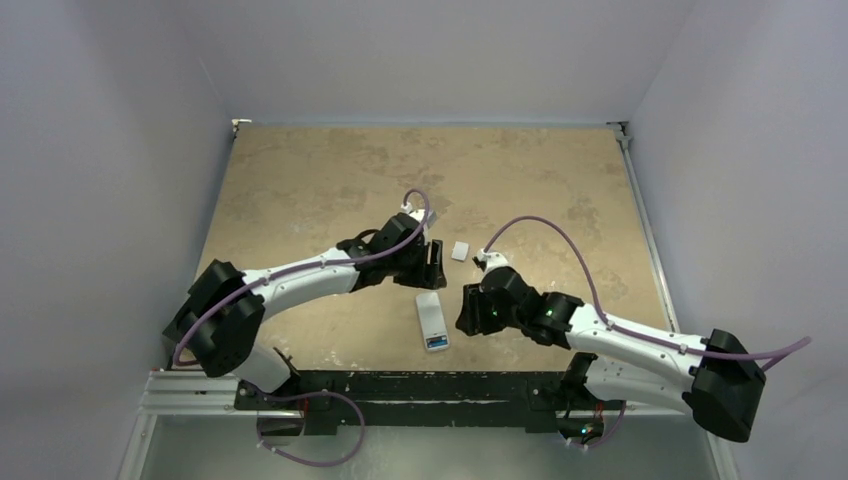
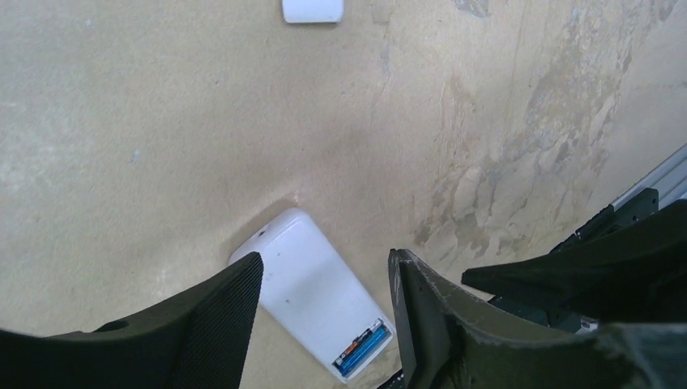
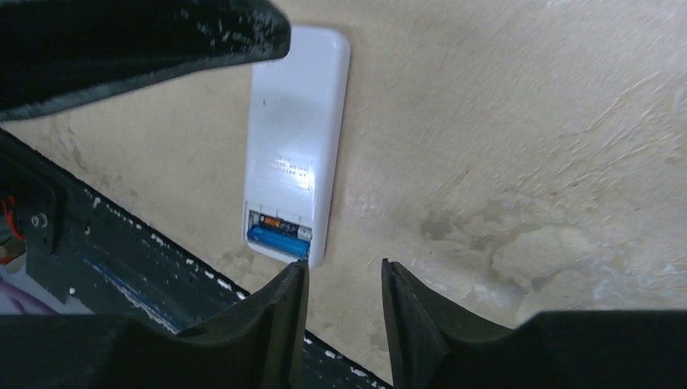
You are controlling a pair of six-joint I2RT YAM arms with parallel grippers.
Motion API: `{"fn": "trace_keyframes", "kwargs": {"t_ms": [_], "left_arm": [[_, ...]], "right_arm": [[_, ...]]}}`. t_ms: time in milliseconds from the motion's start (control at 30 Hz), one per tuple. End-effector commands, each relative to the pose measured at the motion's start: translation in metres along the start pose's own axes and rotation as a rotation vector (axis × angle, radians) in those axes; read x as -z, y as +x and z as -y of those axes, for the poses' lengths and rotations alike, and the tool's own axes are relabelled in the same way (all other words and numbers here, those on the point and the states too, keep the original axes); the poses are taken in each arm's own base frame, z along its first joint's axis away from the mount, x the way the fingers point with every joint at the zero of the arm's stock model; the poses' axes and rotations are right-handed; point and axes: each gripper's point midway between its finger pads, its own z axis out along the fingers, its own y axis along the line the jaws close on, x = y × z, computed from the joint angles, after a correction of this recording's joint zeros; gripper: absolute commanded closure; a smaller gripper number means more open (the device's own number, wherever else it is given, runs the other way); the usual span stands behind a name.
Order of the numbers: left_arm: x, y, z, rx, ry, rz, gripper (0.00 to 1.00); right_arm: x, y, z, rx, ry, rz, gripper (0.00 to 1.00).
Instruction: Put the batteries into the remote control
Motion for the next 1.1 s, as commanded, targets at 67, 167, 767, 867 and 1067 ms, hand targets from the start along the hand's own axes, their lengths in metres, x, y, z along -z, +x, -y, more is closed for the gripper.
{"fn": "trace_keyframes", "kwargs": {"t_ms": [67, 167, 767, 867, 1067], "left_arm": [[-0.018, -0.018, 0.033, -0.047, 0.140, -0.009, 0.48], [-0.028, -0.018, 0.035, -0.050, 0.149, -0.027, 0.52], [-0.063, 0.008, 0.025, -0.019, 0.139, -0.134, 0.68], [-0.064, 0.014, 0.021, -0.018, 0.125, -0.148, 0.68], [-0.063, 0.022, 0.007, -0.020, 0.070, -0.164, 0.70]], "right_arm": [[-0.006, 0.019, -0.030, -0.052, -0.153, -0.032, 0.61], [-0.010, 0.031, -0.036, -0.045, -0.159, -0.056, 0.66], [-0.024, 0.056, -0.049, -0.011, -0.162, -0.116, 0.82], [-0.029, 0.059, -0.049, 0.001, -0.148, -0.129, 0.83], [-0.036, 0.060, -0.045, 0.011, -0.113, -0.135, 0.84]]}}
